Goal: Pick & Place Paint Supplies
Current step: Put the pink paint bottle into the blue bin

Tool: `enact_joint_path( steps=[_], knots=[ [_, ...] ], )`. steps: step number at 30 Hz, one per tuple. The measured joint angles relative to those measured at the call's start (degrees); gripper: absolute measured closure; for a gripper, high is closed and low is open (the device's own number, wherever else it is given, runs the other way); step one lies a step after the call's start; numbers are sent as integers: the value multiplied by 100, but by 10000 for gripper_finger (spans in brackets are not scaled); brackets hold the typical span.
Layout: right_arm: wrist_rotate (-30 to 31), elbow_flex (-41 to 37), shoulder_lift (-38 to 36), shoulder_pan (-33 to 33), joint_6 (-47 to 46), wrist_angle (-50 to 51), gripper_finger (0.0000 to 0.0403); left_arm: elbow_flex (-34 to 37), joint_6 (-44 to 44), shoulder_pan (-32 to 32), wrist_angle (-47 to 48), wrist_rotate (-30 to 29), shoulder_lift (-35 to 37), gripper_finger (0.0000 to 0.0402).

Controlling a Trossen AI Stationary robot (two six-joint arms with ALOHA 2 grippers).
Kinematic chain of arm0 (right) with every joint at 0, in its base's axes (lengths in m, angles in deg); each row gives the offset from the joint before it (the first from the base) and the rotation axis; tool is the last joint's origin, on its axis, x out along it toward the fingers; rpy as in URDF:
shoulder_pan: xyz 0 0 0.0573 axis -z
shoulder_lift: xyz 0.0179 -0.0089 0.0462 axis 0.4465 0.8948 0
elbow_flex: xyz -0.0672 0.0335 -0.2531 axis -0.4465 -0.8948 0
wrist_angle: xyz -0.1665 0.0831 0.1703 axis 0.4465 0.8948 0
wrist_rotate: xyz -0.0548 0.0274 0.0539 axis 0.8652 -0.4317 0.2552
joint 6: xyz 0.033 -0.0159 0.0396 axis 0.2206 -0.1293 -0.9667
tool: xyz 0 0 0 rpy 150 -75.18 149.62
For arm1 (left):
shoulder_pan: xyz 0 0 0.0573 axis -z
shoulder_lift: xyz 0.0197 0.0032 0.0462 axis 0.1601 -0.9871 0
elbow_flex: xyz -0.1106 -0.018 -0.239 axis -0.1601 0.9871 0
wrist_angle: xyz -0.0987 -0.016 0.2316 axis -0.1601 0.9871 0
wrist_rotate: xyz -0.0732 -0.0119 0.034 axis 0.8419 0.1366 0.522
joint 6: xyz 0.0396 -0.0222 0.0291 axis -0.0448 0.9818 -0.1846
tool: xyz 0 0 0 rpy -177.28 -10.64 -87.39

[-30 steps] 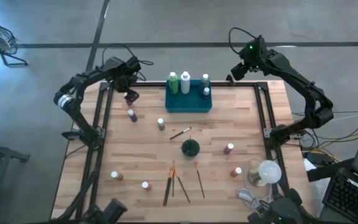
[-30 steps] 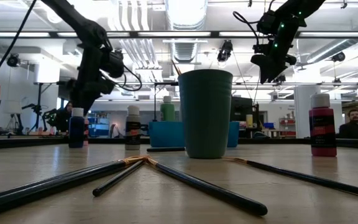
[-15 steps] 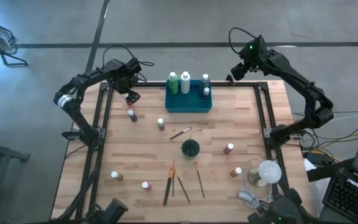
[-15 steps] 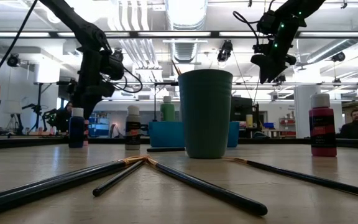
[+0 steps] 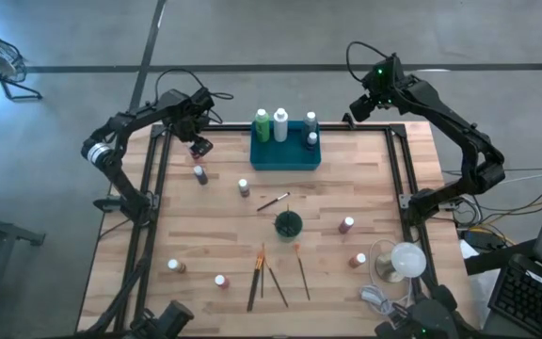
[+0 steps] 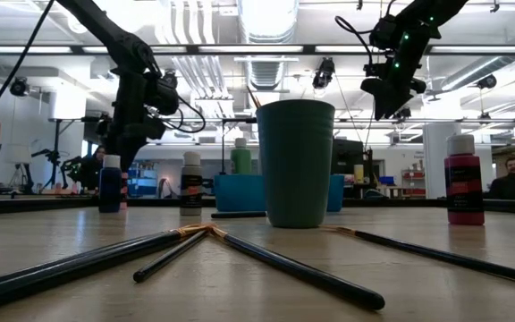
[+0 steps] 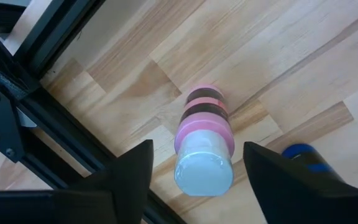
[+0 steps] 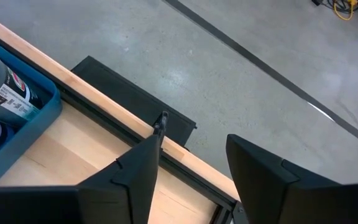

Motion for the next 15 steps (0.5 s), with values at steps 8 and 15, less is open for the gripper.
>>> enact_joint_path(
  steps=[8,15],
  knots=[
    [0,0,0,0,0,0,236,0,2,0,3,-1,0,210],
    [0,0,0,0,0,0,243,0,2,2,4,2,0,258]
  ],
)
